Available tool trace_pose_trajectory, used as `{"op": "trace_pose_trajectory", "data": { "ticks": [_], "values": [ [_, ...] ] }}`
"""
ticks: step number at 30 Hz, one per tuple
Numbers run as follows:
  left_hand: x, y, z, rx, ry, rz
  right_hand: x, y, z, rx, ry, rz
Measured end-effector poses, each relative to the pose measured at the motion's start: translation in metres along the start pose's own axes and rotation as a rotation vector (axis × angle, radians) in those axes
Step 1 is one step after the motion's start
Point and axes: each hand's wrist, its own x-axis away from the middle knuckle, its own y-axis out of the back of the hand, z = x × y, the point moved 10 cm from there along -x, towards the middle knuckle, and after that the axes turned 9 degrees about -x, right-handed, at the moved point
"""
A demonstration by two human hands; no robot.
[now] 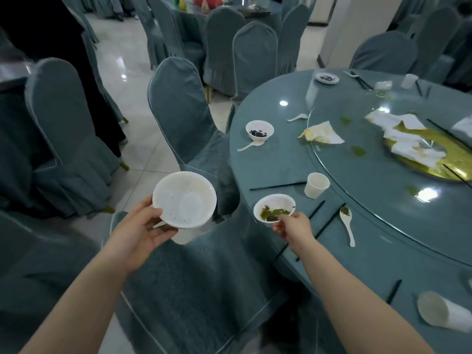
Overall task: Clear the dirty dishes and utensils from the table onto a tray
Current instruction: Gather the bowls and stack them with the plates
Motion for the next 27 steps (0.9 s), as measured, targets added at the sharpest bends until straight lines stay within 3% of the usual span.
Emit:
{"op": "trace_pose_trajectory", "data": {
  "ticks": [8, 14, 17, 22, 27],
  "values": [
    [0.016, 0.055, -0.035, 0.052, -0.063, -0.005, 0.118, -0.118, 0.062, -0.076, 0.207, 0.287],
    [0.039, 0.15, -0.071, 0.049, -0.102, -0.047, 0.209, -0.24, 0.054, -0.1, 0.243, 0.468],
    [0.048, 0.189, -0.083, 0.045, -0.094, -0.05, 0.241, -0.299, 0.035, 0.0, 0.267, 0.557],
    [0.051, 0.244, -0.103, 0.042, -0.091, -0.043, 0.273, -0.378, 0.008, 0.122, 0.281, 0.608],
    [0.029, 0.282, -0.127, -0.025, -0.124, -0.025, 0.268, -0.433, 0.002, 0.297, 0.316, 0.539]
  ]
}}
